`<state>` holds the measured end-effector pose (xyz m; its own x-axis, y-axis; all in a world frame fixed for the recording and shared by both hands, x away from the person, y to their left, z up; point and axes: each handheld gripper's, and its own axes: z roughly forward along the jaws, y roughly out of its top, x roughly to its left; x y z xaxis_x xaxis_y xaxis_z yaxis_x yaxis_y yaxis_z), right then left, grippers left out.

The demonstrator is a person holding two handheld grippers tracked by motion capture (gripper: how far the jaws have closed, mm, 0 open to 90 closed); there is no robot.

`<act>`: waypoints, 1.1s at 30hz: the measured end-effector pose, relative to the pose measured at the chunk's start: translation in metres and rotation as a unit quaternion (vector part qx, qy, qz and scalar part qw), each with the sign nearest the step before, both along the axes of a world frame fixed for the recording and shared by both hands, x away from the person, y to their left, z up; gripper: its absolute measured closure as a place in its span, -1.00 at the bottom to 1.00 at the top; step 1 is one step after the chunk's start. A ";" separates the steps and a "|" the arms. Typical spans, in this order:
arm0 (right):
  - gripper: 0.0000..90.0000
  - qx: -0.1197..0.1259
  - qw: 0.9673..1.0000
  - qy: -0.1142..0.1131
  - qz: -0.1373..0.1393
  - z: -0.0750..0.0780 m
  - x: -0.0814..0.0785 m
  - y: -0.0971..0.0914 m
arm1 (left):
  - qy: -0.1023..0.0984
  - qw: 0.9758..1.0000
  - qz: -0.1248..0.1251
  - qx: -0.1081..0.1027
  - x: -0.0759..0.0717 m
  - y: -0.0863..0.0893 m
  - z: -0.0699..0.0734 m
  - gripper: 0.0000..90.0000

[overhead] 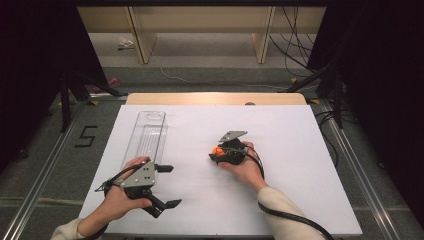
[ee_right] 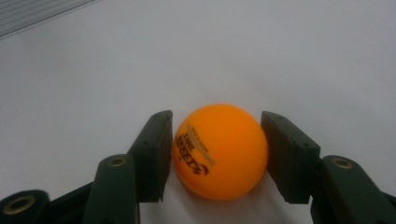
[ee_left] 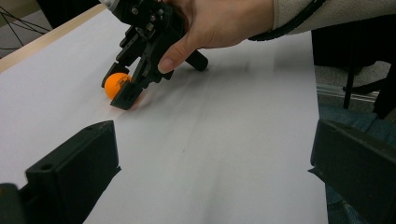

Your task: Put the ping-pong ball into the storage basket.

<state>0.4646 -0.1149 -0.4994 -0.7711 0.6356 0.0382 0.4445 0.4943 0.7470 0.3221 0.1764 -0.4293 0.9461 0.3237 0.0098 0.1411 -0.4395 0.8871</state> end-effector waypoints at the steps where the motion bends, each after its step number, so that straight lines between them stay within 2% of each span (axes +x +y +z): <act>1: 0.06 0.000 1.000 0.000 0.000 0.000 0.000 0.000 | 0.000 1.000 0.000 0.000 0.000 0.000 0.000 -0.98; 8: 0.14 -0.001 1.000 -0.002 0.000 0.000 0.000 -0.001 | 0.000 1.000 0.000 0.000 0.000 0.000 0.000 -0.98; 33: 0.14 0.009 1.000 -0.011 -0.006 0.008 -0.001 -0.003 | 0.000 1.000 -0.001 0.000 0.000 0.000 0.000 -0.98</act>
